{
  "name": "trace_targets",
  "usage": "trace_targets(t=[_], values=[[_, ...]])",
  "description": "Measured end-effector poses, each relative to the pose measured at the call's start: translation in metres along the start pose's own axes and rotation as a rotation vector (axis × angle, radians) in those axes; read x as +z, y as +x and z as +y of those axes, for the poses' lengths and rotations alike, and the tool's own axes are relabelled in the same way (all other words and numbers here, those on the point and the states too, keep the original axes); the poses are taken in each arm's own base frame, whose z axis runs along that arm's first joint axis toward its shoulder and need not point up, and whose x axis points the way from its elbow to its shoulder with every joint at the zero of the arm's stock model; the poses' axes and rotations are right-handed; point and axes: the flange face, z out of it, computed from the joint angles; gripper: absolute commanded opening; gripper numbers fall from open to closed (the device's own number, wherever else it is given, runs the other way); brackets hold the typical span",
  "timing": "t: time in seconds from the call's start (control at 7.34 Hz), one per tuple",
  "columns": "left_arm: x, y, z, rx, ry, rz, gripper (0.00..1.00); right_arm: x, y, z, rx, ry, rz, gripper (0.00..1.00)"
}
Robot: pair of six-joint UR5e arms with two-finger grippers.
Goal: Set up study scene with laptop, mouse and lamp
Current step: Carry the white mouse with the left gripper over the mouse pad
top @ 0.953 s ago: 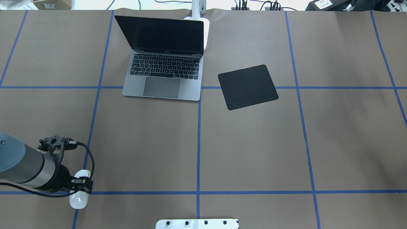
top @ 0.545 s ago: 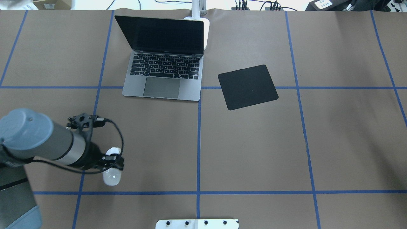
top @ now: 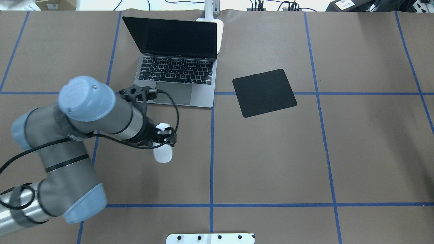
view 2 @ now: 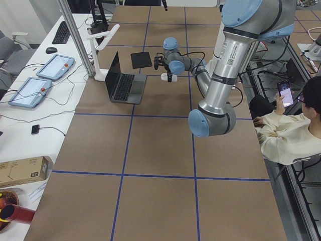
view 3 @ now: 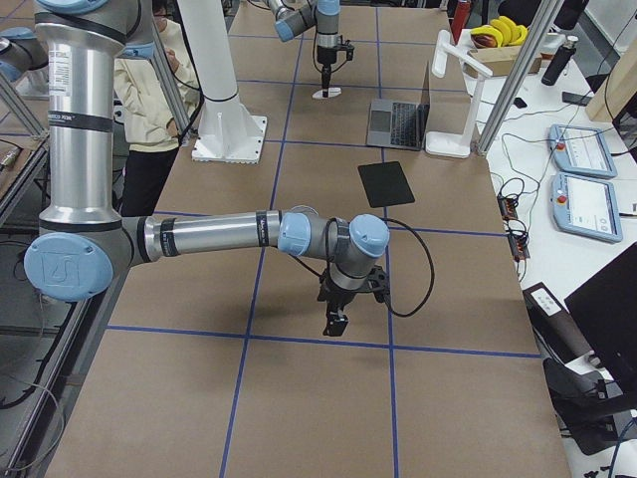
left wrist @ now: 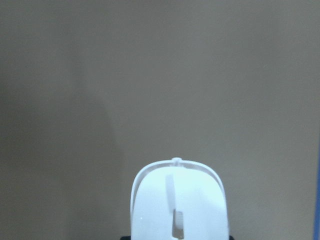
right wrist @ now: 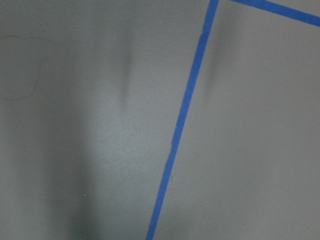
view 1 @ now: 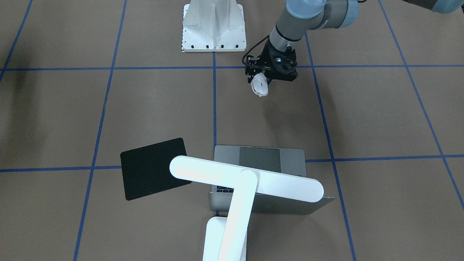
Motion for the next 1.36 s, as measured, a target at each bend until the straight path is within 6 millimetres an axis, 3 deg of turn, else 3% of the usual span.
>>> trace_targets(t=[0.54,0.82,1.09,1.36], values=[[0.026,0.118,-0.058,-0.037,0.120,0.017,0.28,-0.008,0.001,-0.001,-0.019,0.053,-0.004,1.00],[0.049,0.172,-0.084,-0.063,0.190,0.019,0.28,-0.017,-0.005,-0.010,0.038,0.078,-0.011,1.00],[0.083,0.212,-0.096,-0.074,0.264,0.022,0.28,-0.027,-0.008,-0.018,0.051,0.100,-0.010,1.00],[0.111,0.232,-0.102,-0.069,0.329,0.032,0.28,-0.034,-0.011,-0.023,0.036,0.122,-0.002,1.00]])
